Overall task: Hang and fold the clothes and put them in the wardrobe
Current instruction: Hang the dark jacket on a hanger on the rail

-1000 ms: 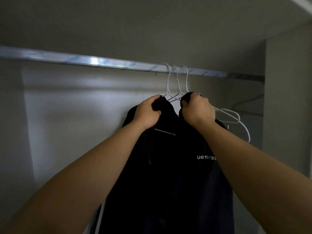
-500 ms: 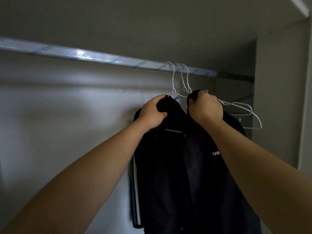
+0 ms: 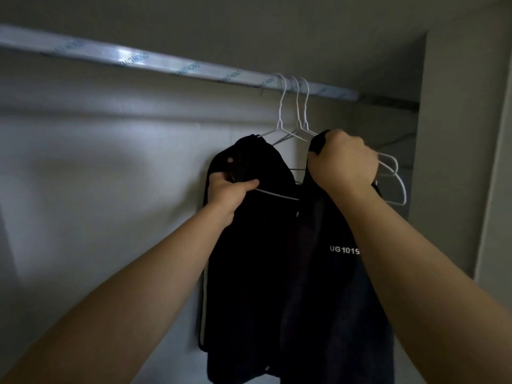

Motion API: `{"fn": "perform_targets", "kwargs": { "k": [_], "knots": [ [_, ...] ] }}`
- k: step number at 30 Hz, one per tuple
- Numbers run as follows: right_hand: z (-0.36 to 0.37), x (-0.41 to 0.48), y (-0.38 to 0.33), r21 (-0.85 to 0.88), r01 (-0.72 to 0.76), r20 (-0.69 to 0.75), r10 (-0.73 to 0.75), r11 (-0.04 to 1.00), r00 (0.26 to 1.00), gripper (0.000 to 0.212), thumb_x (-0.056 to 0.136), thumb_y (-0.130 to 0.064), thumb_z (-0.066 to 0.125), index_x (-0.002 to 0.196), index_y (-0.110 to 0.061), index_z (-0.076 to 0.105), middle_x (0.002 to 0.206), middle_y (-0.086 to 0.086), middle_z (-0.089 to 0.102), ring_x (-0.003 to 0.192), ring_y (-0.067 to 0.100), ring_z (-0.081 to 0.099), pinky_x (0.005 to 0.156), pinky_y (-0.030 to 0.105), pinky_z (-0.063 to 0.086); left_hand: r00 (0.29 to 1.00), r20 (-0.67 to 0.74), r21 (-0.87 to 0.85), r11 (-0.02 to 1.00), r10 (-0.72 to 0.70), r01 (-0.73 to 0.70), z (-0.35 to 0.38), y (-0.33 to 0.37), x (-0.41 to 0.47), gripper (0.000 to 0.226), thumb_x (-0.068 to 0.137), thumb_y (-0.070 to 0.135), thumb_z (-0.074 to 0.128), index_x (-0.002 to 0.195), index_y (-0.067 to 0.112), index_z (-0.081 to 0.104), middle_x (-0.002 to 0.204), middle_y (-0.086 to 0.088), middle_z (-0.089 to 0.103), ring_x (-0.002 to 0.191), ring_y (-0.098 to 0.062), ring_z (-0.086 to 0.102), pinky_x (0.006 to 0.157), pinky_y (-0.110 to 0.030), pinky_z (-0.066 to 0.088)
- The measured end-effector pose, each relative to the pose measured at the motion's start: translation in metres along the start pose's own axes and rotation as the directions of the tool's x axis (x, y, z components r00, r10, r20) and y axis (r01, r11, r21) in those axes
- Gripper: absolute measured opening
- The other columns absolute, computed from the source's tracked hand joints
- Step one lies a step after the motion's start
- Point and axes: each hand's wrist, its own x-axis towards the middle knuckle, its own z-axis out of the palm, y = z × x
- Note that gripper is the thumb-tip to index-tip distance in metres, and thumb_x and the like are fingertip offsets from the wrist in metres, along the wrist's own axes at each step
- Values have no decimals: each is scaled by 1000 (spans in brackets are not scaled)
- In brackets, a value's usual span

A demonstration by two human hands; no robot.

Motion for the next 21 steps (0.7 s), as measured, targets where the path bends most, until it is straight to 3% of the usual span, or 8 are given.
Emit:
{"fn": "perform_targets", "kwargs": {
  "k": [2, 4, 7, 11, 13, 14, 16, 21],
  "knots": [
    [2, -3, -2, 82, -39, 106, 30, 996, 994, 11, 87, -26, 62, 89, -17, 56, 69, -1, 45, 56, 22, 40, 54, 28, 32, 1000, 26, 96, 995, -2, -1, -7, -13, 0, 67, 64, 30, 93, 120, 19, 57, 105, 2, 67, 90, -16, 66, 81, -31, 58],
    [7, -8, -5, 297, -157, 263, 77, 942, 962, 35, 83, -33, 69, 108, -14, 54, 93, 6, 56, 76, 28, 57, 57, 37, 49, 999, 44, 246, 969, 5, -15, -16, -25, 0, 62, 70, 31, 89, 123, 21, 59, 105, 4, 67, 88, -13, 64, 77, -25, 52],
    [15, -31, -8, 659, -376, 372, 152, 652, 916, 63, 72, -41, 81, 119, -20, 43, 114, 3, 60, 99, 26, 65, 81, 42, 60, 992, 60, 429, 895, 109, -124, -26, -39, -4, 49, 82, 26, 80, 127, 20, 61, 115, 3, 68, 99, -17, 64, 83, -25, 47],
    [37, -70, -7, 855, -393, 332, 224, 339, 916, 70, 70, -40, 86, 119, -33, 36, 104, -5, 66, 89, 8, 70, 81, 33, 60, 930, 230, 471, 803, 288, -365, -29, -43, -23, 51, 83, 19, 78, 126, 29, 54, 102, 19, 64, 95, -3, 60, 78, -9, 43],
    [50, -87, -7, 897, -406, 358, 252, 173, 899, 71, 75, -28, 87, 125, -30, 37, 108, 1, 67, 93, 9, 71, 85, 33, 60, 905, 264, 493, 760, 332, -423, -29, -46, -32, 49, 82, 17, 78, 119, 29, 49, 102, 13, 64, 96, -5, 62, 77, -10, 45],
    [55, -95, -7, 899, -410, 362, 265, 154, 894, 70, 77, -26, 86, 126, -28, 38, 108, 2, 67, 96, 9, 70, 86, 31, 59, 895, 277, 511, 736, 349, -445, -29, -48, -35, 47, 82, 17, 77, 116, 28, 46, 103, 9, 64, 95, -8, 63, 79, -17, 50],
    [62, -107, -10, 869, -403, 317, 302, 287, 899, 65, 78, -33, 85, 125, -27, 40, 107, -3, 66, 94, 3, 67, 82, 22, 56, 878, 305, 554, 682, 368, -478, -30, -52, -43, 44, 83, 17, 74, 112, 25, 42, 102, 4, 64, 92, -13, 65, 80, -28, 56],
    [69, -99, -13, 762, -345, 144, 376, 548, 915, 59, 82, -42, 79, 124, -14, 47, 127, 4, 49, 100, 6, 51, 85, 13, 41, 825, 359, 644, 524, 437, -558, -37, -65, -51, 41, 84, 7, 63, 104, 30, 36, 84, 12, 54, 71, -10, 61, 56, -21, 51]
  ]
}}
